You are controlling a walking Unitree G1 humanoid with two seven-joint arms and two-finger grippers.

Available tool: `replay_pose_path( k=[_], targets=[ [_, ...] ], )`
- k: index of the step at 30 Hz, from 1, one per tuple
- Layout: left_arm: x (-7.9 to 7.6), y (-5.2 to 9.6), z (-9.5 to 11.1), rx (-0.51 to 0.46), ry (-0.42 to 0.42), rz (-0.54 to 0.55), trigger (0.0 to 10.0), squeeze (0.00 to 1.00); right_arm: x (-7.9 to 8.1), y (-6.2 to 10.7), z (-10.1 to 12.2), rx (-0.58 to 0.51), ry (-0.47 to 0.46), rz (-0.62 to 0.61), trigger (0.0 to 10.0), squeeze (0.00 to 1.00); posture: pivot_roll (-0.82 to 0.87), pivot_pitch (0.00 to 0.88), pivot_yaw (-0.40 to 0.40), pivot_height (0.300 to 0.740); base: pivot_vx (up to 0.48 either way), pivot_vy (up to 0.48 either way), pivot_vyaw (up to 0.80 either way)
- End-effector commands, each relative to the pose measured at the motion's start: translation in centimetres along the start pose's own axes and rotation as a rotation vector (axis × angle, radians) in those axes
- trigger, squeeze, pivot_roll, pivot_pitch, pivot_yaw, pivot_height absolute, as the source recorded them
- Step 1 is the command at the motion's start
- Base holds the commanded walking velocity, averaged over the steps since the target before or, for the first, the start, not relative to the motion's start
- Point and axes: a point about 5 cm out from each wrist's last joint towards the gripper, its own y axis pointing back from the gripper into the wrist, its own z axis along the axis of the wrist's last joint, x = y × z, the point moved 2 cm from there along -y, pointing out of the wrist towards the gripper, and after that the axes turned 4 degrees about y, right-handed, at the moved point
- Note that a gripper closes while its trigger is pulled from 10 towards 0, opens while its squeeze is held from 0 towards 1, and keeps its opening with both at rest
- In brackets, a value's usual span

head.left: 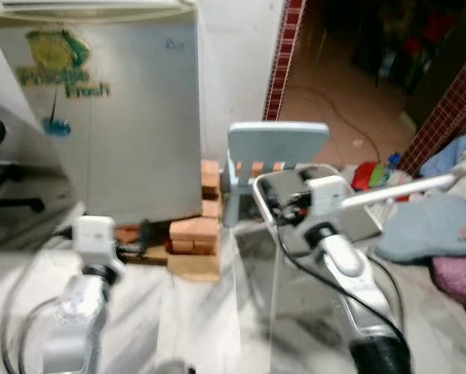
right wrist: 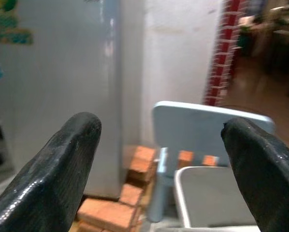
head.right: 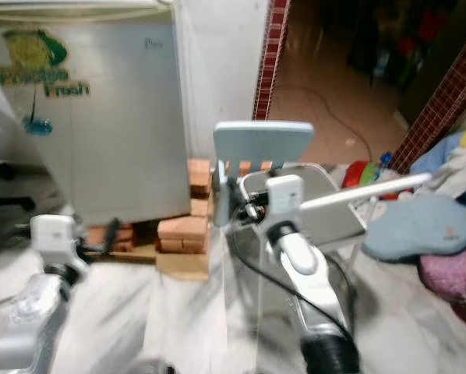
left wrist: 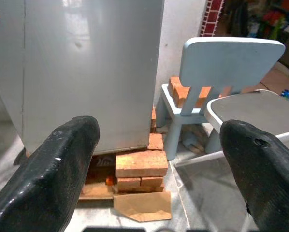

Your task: Restocking fridge

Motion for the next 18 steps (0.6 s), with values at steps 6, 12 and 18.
replay_pose_path(
  k=[6, 12, 18],
  targets=[
    [0.5, -0.5, 0.5, -0.034, -0.006, -0.002, 10.0, 0.0, -1.0, -0.5, 0.6, -0.026, 0.007, -0.103, 10.0, 0.0, 0.09, 0.0, -0.054, 0.74, 0.0, 0.48, 0.0],
    [0.6, -0.6, 1.3, -0.066, -0.012, 0.006, 10.0, 0.0, -2.5, -0.3, 0.1, 0.007, 0.052, -0.239, 10.0, 0.0, 0.09, 0.0, -0.048, 0.74, 0.0, 0.48, 0.0],
    [0.3, -0.9, 1.9, -0.091, -0.044, -0.017, 10.0, 0.0, -3.4, 0.3, -0.5, 0.025, 0.01, -0.309, 10.0, 0.0, 0.08, 0.0, -0.026, 0.74, 0.0, 0.48, 0.0]
  ],
)
